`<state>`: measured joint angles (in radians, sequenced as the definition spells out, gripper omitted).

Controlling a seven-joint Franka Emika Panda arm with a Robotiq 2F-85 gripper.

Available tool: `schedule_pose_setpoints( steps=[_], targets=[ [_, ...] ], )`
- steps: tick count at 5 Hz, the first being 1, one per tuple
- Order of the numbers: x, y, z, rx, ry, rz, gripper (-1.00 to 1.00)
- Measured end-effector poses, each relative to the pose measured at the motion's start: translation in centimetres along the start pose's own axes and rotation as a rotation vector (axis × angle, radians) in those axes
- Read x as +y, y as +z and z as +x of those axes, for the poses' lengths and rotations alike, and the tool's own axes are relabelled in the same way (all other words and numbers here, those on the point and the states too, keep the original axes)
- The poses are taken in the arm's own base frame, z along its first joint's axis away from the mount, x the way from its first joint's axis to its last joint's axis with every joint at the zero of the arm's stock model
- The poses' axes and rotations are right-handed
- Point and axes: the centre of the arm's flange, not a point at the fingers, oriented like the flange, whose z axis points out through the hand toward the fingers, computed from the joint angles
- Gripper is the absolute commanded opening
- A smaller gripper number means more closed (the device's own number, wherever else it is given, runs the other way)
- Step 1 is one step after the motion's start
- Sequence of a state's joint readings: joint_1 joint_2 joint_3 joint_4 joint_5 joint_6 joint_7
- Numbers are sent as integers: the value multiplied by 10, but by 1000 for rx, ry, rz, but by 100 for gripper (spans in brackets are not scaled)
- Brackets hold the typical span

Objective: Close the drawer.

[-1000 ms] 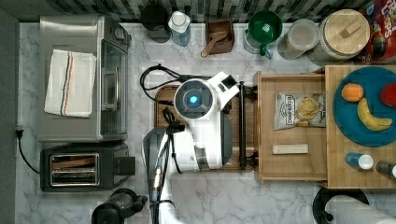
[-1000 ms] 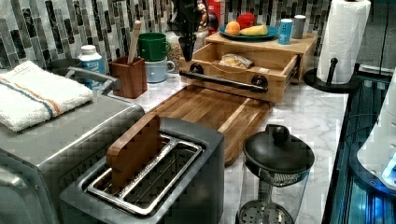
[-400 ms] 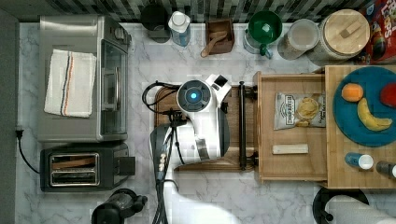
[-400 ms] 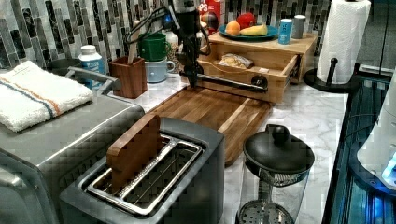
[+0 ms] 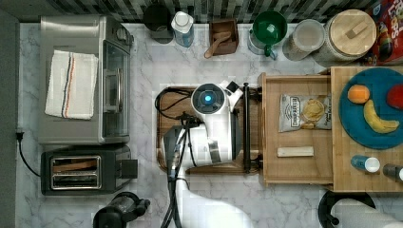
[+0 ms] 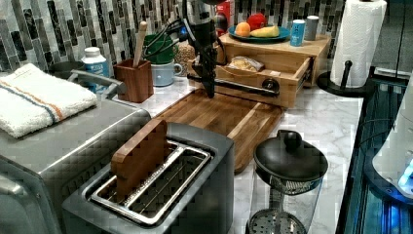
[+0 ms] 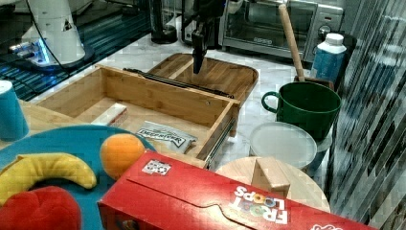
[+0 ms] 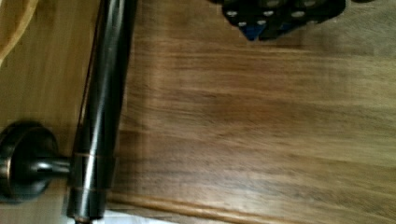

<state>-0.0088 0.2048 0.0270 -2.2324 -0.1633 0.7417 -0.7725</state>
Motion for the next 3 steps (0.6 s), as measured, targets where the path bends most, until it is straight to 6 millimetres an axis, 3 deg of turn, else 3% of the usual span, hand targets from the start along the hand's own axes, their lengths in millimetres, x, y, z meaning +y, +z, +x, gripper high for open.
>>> schedule_pose_setpoints(
  steps=[2,3],
  targets=[
    [41,31,-2,-23,-85,15,-100],
    [63,35,-7,-29,-74,22,-100]
  ],
)
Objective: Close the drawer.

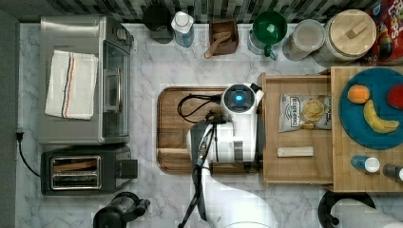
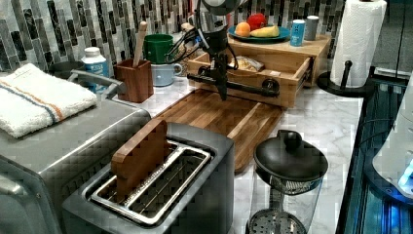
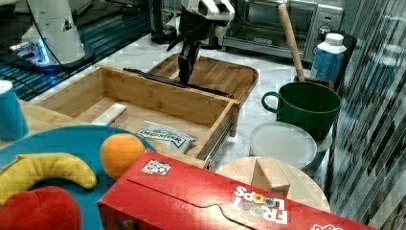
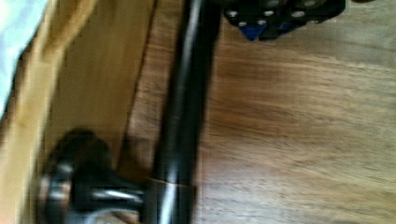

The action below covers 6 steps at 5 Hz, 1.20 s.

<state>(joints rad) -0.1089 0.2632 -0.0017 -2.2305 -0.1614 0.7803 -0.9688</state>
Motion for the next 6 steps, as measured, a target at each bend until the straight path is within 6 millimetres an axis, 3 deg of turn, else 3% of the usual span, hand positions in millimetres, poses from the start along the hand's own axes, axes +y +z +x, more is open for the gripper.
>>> schedule_pose_setpoints(
  steps=[3,6],
  targets=[
    [56,4,-11,20,-51,73,-100],
    [161,12,-38,59,36,85,-100]
  ],
)
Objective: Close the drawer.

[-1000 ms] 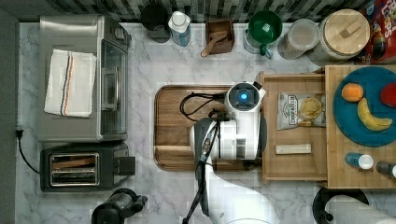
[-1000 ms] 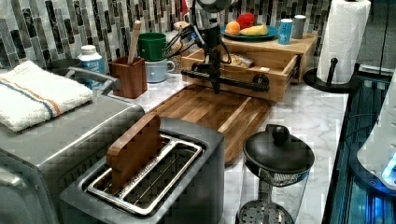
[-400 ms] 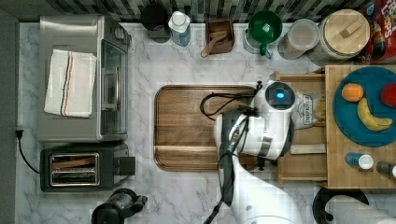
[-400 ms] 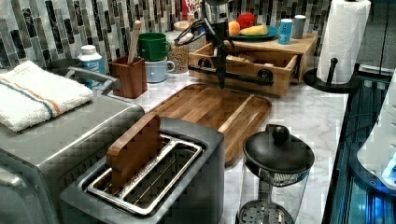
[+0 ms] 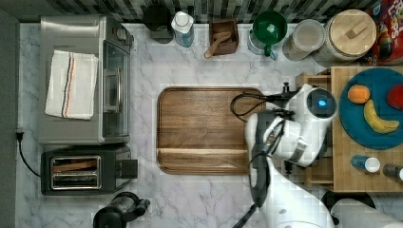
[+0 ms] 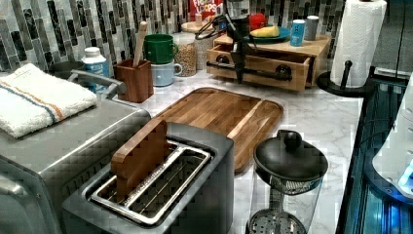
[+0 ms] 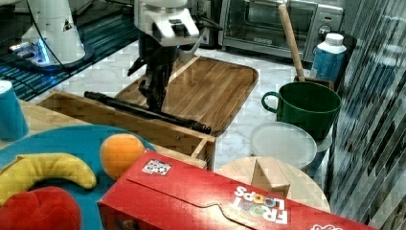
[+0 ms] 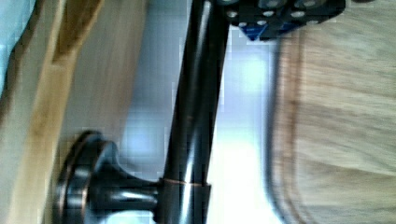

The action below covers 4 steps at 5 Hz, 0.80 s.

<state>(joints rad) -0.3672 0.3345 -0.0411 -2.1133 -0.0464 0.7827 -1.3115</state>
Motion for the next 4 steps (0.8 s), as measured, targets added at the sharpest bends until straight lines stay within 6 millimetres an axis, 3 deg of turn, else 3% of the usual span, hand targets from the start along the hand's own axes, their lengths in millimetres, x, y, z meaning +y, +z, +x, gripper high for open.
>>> schedule_pose_setpoints(
  steps=[2,4],
  targets=[
    [73,-6,-21,57,84,-9,-100],
    [75,-7,-19,40,49,-27,-100]
  ],
)
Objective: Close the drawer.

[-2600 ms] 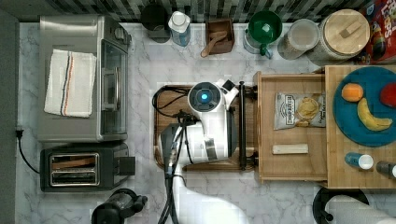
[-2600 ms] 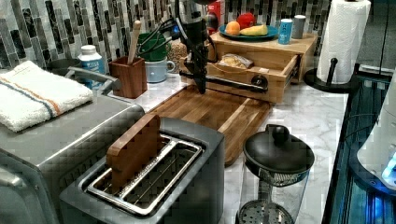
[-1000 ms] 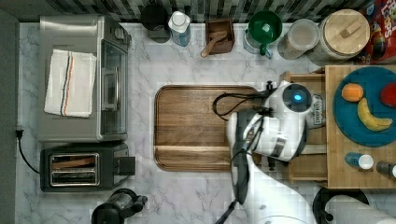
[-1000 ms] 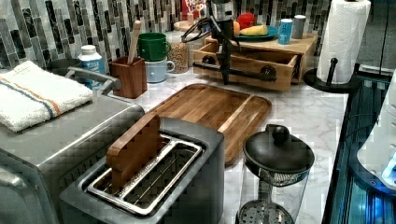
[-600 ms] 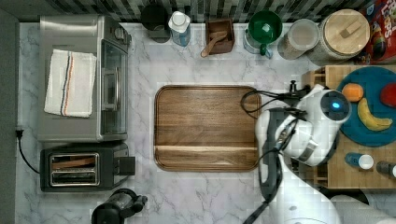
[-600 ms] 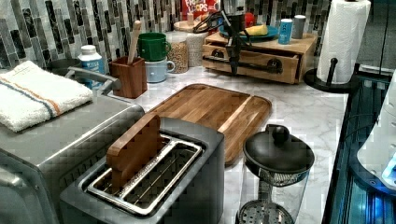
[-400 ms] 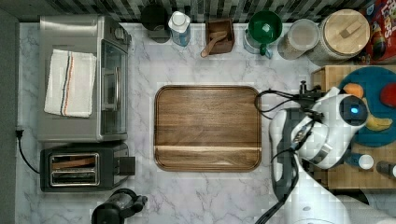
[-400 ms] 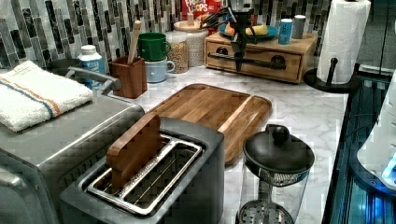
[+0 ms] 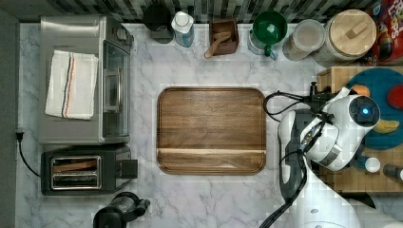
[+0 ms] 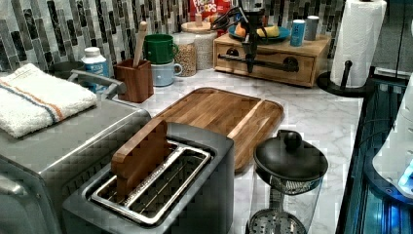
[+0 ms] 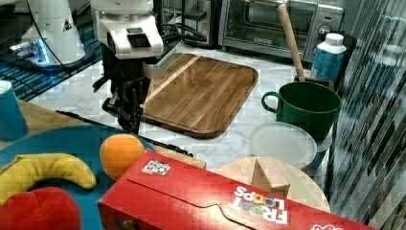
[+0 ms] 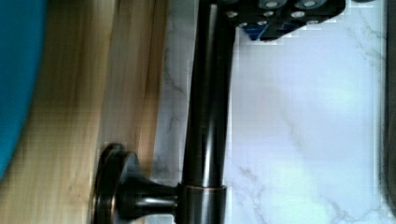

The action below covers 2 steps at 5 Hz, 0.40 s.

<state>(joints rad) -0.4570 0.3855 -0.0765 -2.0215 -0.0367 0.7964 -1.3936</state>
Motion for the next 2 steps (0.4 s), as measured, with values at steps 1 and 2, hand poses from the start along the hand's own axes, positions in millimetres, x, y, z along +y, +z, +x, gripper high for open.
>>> schedule_pose_setpoints(
  steps=[1,2],
  targets=[
    [-1,0,0,0,-6,-5,-100],
    [0,1,0,1,-1,0,-100]
  ],
)
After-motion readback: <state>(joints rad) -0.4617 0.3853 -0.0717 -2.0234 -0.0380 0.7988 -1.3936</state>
